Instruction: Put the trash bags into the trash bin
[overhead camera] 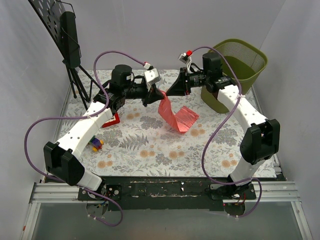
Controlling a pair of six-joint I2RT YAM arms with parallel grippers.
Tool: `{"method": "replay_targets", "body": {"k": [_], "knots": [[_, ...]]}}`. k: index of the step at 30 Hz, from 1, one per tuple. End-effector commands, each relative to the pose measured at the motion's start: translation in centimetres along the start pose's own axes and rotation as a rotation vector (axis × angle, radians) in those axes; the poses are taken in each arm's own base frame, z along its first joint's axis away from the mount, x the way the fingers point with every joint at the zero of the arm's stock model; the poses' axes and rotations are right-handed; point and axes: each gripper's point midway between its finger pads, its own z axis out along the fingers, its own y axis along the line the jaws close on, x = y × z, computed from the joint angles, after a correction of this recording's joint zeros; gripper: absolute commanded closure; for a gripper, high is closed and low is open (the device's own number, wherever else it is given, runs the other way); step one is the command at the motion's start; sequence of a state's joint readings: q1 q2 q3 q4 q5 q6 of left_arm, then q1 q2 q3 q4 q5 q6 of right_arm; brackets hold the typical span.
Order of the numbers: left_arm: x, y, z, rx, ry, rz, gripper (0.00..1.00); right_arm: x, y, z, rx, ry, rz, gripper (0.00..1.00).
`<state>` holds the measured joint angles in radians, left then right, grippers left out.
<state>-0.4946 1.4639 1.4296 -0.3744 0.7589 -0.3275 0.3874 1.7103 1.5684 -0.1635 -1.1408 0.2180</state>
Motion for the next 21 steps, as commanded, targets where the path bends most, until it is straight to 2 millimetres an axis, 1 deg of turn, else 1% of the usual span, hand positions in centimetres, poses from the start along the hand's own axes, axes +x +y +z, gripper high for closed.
{"method": "replay_targets", "body": {"k": [1,2,3,5,9,14,15,17,21], "knots": [[-1.6,-1.4,-1.4,0.037,-0.02,0.046,1.0,-2.1,1.0,-1.7,0.096,0.005,-0.416,0.68],[-1.5,-1.6,-1.5,0.048,-0.015,0.042,1.0,-2.0,0.7,-2.0,0.129,0.002,-0.478,0.61],[-1.5,-1.9,-1.5,0.067,-0.012,0.037,1.0,-2.2,0.9,-2.4,0.151,-0.003,-0.555,0.55],[-1.4,-2.4,-1.7,0.097,-0.003,0.031,1.0,-2.0,1.5,-2.5,0.169,0.004,-0.693,0.48],[-1.7,-2.7,-1.6,0.123,-0.011,0.007,1.0,-0.5,3.0,-1.4,0.141,0.086,-0.937,0.47],[-2.1,-3.0,-1.5,0.155,-0.018,-0.042,1.0,0.7,3.9,0.2,0.133,0.137,-1.133,0.47],[-2.3,-2.9,-1.5,0.157,-0.021,-0.049,1.0,1.1,3.8,0.4,0.132,0.153,-1.156,0.47],[-2.4,-3.0,-1.6,0.164,-0.02,-0.059,1.0,1.4,3.7,0.7,0.134,0.16,-1.181,0.48],[-2.2,-2.9,-1.8,0.159,-0.012,-0.067,1.0,0.9,3.6,0.5,0.154,0.156,-1.203,0.48]]}}
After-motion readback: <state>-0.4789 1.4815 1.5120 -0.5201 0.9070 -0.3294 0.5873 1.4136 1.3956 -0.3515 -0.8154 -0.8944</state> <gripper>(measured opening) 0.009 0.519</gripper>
